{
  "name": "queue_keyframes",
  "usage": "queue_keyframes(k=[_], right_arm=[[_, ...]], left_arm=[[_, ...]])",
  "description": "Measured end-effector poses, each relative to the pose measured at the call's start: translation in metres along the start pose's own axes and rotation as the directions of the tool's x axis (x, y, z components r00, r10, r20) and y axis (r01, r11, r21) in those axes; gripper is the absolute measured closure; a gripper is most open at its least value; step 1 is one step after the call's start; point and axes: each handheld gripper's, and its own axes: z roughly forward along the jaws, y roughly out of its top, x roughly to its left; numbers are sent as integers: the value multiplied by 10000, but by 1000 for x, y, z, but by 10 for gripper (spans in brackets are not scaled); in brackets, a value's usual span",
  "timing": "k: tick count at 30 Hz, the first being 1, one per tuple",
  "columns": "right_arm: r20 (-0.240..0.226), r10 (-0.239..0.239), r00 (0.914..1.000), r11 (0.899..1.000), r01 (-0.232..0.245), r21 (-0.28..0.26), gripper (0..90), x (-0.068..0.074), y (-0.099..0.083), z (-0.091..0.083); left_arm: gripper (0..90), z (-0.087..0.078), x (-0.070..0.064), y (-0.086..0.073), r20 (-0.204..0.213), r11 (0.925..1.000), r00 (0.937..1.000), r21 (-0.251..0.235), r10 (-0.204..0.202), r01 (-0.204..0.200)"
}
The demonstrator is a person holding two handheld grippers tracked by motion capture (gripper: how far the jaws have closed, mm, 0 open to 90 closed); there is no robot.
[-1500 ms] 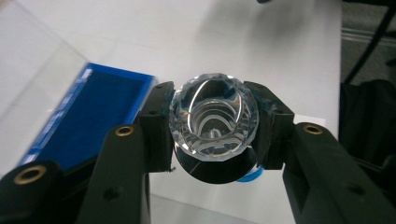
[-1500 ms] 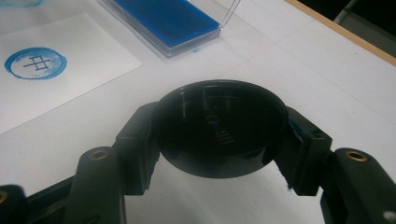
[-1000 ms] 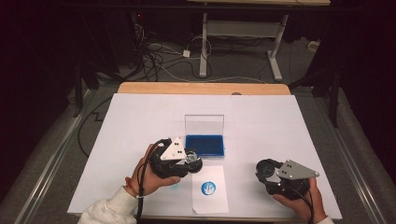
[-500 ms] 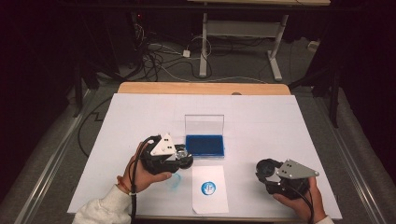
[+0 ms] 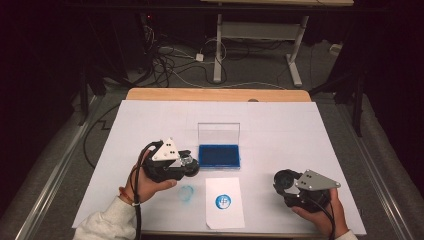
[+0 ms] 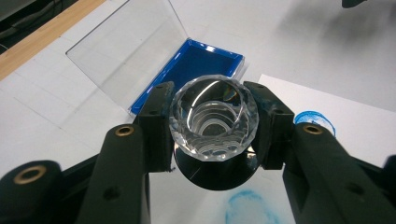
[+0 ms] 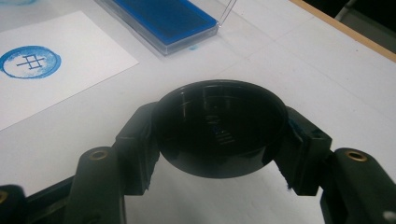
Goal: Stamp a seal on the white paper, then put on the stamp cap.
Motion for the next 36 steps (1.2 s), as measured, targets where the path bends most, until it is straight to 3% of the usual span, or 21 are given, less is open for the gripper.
queue_keyframes(k=[11, 26, 36], right_arm=[[-64, -36, 10000, 9999, 37, 94, 386, -1, 0, 3], [-318, 171, 9993, 9998, -167, 131, 386, -4, 2, 15], [-679, 221, 9974, 9997, -224, -45, 386, 2, 17, 27]], left_arm=[[548, 5, -3, -2, 98, 9998, 9999, 197, 44, -46], [548, 7, 4, 5, 139, 9998, 9998, -150, -138, 140], [548, 7, 4, 14, 290, 9991, 9995, -406, -122, 134]])
